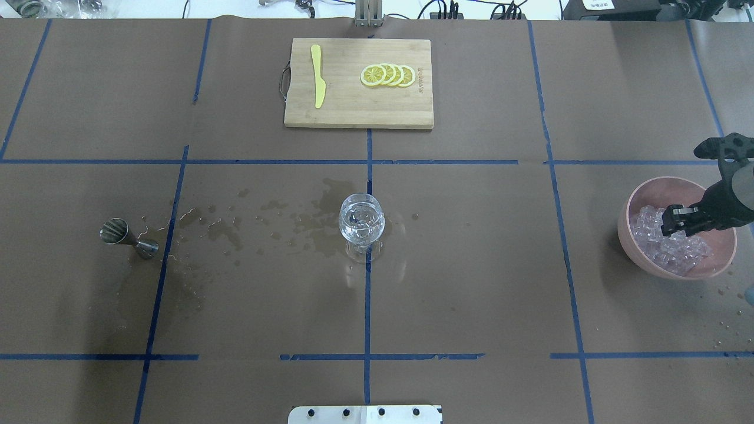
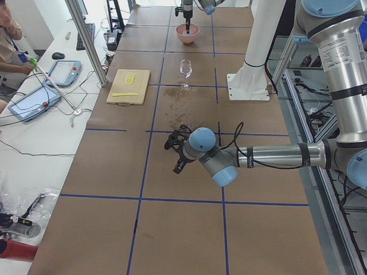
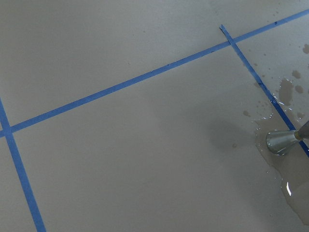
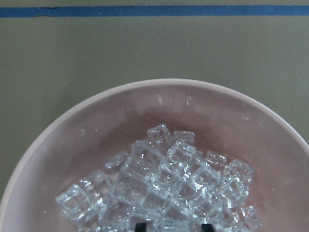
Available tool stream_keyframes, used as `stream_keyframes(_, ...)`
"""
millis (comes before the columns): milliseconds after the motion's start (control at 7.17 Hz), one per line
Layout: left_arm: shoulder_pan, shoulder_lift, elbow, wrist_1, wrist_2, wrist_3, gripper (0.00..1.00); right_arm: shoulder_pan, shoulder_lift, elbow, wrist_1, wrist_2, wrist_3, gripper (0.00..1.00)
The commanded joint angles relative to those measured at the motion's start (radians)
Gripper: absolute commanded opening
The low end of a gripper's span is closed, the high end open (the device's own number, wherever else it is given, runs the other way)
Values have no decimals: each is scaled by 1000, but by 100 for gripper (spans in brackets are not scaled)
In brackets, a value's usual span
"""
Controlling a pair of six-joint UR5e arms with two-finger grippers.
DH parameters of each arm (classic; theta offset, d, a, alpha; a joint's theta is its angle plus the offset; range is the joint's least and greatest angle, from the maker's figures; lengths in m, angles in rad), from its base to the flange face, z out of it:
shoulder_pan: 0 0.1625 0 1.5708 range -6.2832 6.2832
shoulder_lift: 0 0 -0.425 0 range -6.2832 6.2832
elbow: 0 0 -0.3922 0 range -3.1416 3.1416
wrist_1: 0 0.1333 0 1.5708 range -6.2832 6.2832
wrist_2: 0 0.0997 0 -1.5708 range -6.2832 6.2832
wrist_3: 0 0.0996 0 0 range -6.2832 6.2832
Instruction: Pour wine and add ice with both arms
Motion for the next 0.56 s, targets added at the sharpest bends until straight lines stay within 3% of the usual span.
stream_keyframes(0,-9,0,-2,2,1,-1,100,2,-8,4,1,7,-5,0)
stream_keyframes(140,-10,-2,-4,2,1,-1,100,2,-8,18,3,25,-6,0)
stream_keyframes(419,-19,0,-4,0,1,-1,100,40,9,140,-14,83,-2,0)
